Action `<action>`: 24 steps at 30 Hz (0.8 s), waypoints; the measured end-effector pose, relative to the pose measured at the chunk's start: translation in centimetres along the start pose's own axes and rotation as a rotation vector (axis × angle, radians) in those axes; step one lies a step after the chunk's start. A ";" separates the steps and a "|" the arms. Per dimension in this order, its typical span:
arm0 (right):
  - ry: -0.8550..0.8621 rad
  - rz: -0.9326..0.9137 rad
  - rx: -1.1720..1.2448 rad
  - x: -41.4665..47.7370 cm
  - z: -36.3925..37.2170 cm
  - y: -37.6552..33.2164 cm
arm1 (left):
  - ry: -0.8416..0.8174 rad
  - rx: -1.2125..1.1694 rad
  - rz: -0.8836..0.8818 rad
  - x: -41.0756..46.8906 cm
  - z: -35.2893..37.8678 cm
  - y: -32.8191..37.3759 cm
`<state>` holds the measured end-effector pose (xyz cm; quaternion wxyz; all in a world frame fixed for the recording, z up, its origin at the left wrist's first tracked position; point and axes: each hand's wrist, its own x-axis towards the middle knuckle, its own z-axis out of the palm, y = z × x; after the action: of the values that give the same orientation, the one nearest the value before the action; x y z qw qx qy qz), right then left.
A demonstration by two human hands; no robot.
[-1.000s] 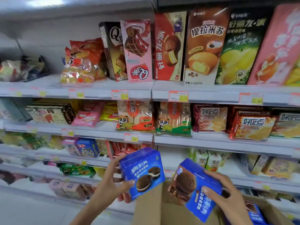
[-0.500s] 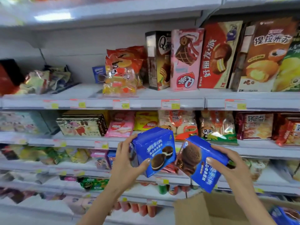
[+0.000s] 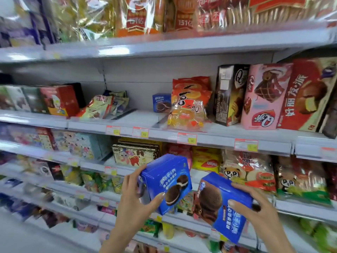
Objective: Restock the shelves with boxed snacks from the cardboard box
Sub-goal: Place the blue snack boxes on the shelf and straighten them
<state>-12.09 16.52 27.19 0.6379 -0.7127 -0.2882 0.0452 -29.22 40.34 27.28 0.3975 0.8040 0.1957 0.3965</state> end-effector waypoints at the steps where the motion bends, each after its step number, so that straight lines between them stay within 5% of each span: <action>1: -0.019 -0.008 0.006 0.2 0.7 -0.3 | 0.025 -0.011 -0.002 0.1 -0.9 0.1; 12: -0.080 -0.094 0.030 2.6 7.4 -5.2 | 0.159 -0.061 0.070 18.7 -10.5 -2.4; 24: 0.146 -0.208 -0.049 7.2 15.0 -8.1 | -0.539 0.014 0.022 42.1 -5.0 -6.2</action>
<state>-15.48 33.30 34.23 0.6408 -0.6957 -0.3146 -0.0803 -7.58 73.01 44.50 0.4256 0.8853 0.0769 0.1710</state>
